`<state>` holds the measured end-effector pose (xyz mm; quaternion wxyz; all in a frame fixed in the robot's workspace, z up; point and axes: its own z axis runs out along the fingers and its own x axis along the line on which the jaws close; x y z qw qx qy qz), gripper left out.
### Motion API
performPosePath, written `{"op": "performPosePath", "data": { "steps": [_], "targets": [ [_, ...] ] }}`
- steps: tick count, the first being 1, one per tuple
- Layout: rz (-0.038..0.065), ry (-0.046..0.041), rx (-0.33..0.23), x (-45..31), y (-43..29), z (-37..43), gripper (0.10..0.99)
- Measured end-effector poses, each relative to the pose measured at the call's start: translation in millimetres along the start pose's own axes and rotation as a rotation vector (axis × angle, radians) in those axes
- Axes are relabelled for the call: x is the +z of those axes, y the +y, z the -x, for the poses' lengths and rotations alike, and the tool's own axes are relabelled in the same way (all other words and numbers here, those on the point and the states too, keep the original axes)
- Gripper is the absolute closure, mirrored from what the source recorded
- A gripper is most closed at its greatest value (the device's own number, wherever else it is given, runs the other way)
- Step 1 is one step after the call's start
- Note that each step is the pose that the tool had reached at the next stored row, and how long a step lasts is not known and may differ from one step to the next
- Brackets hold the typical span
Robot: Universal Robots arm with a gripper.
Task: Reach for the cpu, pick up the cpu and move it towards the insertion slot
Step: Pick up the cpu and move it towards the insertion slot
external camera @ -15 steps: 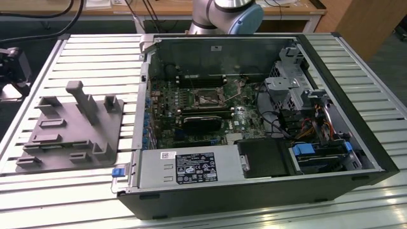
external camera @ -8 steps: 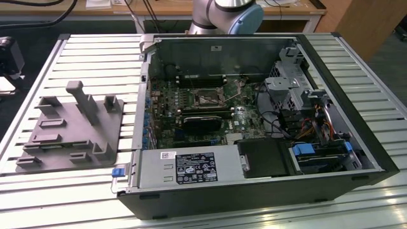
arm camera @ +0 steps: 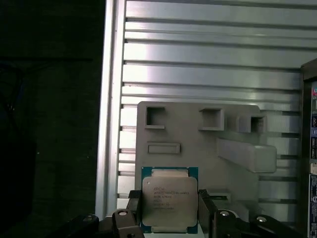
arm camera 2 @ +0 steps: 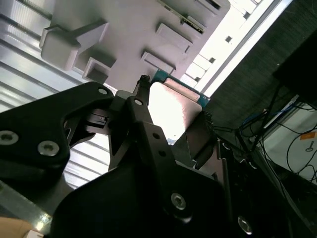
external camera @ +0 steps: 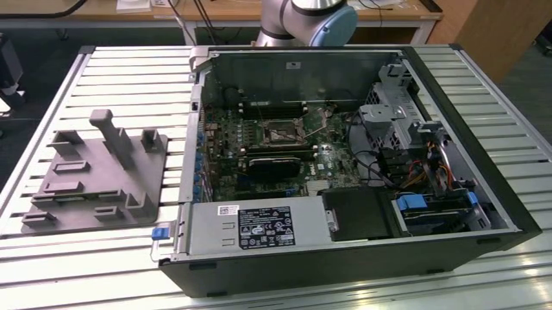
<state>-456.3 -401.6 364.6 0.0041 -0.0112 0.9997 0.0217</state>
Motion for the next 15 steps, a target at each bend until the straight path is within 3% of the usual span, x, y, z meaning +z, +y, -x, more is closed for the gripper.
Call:
{"op": "performPosePath", "data": {
  "steps": [7, 15],
  "targets": [
    [0.000, -0.0001, 0.000, -14.6, 0.6, 0.1, 0.545],
    [0.000, 0.0001, 0.000, -14.6, 0.5, 3.9, 0.545]
  ]
}}
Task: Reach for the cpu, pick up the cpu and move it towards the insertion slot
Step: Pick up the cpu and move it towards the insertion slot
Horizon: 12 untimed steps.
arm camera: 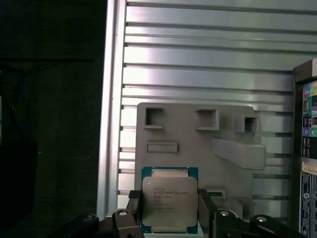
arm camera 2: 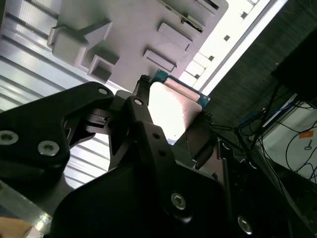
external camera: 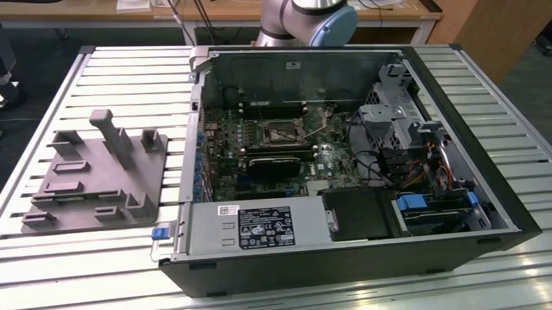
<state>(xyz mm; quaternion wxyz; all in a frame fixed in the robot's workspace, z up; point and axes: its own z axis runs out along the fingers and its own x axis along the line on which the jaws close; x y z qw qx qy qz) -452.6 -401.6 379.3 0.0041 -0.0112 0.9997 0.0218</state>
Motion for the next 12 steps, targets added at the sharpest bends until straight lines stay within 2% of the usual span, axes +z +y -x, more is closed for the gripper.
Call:
{"op": "performPosePath", "data": {
  "steps": [12],
  "targets": [
    [0.000, 0.0045, 0.000, 0.3, -0.7, 30.7, 0.545]
  ]
}}
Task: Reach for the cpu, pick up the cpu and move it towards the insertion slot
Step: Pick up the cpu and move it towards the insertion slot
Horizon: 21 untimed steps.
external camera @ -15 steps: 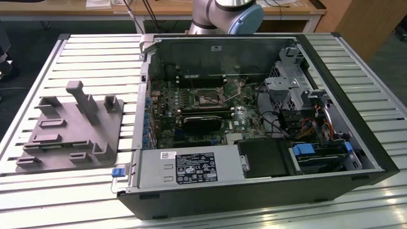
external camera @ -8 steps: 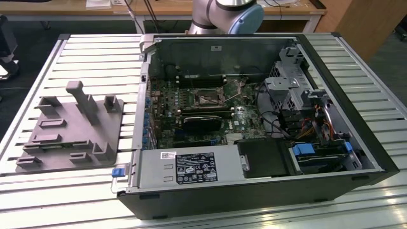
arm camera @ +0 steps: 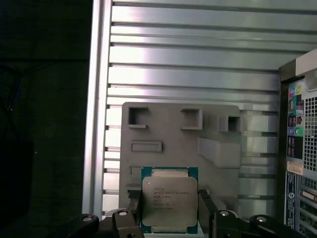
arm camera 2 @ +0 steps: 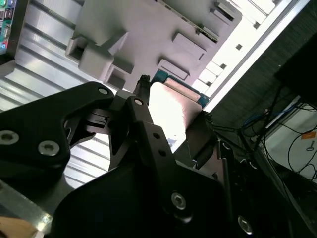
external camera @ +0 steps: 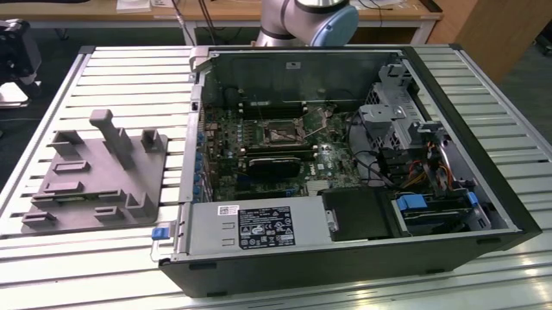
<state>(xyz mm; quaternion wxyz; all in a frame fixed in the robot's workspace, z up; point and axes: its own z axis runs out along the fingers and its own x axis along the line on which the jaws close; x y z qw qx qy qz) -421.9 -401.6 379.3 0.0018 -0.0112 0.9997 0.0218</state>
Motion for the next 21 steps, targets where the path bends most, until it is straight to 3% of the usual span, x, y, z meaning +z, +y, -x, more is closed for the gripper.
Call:
{"op": "performPosePath", "data": {
  "steps": [21],
  "targets": [
    [0.000, 0.0103, 0.000, 0.2, -1.4, 61.4, 0.545]
  ]
}}
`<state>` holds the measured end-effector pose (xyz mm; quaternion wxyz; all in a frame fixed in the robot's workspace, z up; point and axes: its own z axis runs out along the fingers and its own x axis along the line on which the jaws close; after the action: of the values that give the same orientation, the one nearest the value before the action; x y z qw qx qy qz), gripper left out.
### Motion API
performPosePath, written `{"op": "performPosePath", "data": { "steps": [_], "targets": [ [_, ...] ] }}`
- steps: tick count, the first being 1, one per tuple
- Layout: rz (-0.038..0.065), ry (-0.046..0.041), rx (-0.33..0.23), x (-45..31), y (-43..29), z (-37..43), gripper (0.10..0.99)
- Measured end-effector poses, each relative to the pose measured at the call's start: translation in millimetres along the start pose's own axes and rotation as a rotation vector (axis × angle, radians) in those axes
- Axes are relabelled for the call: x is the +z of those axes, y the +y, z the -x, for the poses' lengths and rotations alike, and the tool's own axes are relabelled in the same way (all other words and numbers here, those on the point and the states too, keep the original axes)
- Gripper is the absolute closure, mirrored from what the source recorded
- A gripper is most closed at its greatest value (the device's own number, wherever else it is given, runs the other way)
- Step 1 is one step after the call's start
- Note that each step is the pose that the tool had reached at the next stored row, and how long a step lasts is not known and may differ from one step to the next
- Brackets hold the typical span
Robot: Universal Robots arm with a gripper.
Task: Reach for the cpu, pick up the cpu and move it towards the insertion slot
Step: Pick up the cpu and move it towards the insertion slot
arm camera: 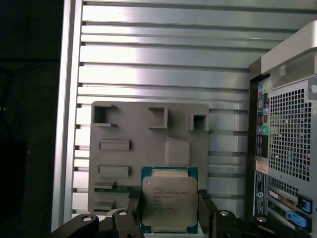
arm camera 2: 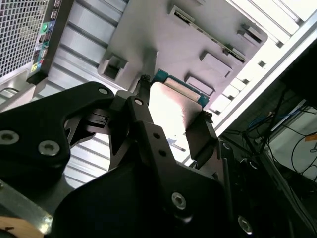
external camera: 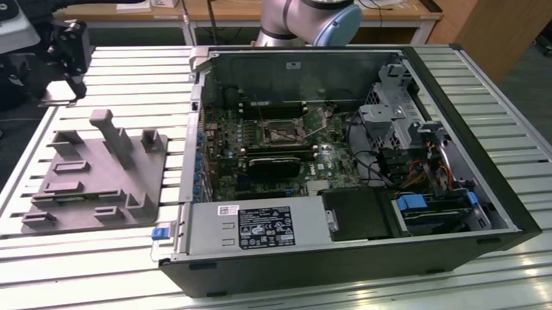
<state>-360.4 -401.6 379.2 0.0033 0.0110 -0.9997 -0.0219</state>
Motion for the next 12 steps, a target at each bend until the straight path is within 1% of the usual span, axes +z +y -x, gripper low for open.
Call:
{"op": "performPosePath", "data": {
  "steps": [12],
  "targets": [
    [0.000, 0.0065, 0.000, -0.3, -0.8, 35.4, 0.545]
  ]
}}
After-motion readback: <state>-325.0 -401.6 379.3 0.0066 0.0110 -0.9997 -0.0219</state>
